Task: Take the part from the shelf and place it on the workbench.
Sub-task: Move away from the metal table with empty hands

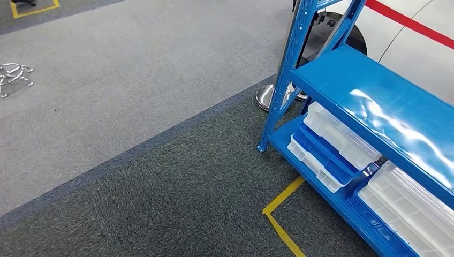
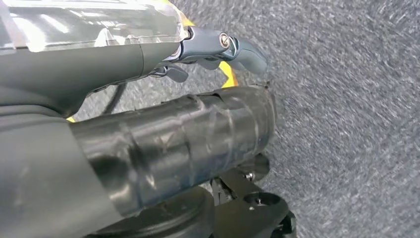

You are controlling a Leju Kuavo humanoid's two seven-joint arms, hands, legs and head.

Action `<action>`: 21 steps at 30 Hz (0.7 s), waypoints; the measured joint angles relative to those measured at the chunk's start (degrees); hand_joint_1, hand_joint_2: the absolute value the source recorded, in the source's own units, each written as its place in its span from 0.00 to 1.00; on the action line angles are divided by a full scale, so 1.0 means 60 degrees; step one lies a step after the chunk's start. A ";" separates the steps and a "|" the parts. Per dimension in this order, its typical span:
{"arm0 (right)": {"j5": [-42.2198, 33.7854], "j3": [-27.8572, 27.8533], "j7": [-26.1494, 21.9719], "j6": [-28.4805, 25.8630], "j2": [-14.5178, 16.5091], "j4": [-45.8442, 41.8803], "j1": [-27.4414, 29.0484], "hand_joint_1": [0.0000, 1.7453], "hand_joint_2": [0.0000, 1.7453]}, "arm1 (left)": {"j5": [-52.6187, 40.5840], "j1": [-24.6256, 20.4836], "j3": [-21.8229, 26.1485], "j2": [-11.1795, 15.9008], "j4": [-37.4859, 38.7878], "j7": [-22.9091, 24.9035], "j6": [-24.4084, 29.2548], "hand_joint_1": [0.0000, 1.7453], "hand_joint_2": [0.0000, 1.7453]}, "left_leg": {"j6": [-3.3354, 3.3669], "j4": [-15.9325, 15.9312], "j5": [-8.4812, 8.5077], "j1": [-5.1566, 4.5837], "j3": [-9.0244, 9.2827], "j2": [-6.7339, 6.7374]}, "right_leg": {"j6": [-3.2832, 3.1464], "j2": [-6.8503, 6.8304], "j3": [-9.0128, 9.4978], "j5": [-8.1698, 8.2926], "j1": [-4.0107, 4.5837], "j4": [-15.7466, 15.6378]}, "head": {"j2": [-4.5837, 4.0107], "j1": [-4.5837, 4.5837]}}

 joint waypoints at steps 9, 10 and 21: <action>-0.0028 -0.0006 -0.0023 -0.0024 -0.0049 -0.0005 0.0009 0.00 0.00 | -0.0078 0.0022 -0.0048 -0.0036 0.0000 -0.0034 -0.0047 0.00 0.00 | 0.0098 -0.0031 -0.0065 -0.0112 0.0072 0.1070 | -0.0038 -0.1187 -0.0059 -0.0130 0.0097 0.0521 | 0.0000 0.0010; -0.0030 -0.0007 -0.0027 -0.0026 -0.0062 -0.0007 -0.0002 0.00 0.00 | -0.0082 0.0016 -0.0064 -0.0045 0.0000 -0.0040 -0.0051 0.00 0.00 | 0.0057 -0.0024 -0.0089 -0.0134 0.0094 0.1154 | -0.0119 -0.1344 0.0170 0.0003 0.0150 0.0060 | 0.0000 0.0007; -0.0049 -0.0058 -0.0045 -0.0027 -0.0071 -0.0011 -0.0004 0.00 0.00 | -0.0151 0.0018 -0.0141 -0.0082 0.0000 -0.0066 -0.0073 0.00 0.00 | -0.0320 0.2500 -0.1251 -0.0074 -0.0979 0.0400 | -0.0539 -0.0507 0.0257 0.0194 0.0082 -0.0348 | 0.0000 -0.0029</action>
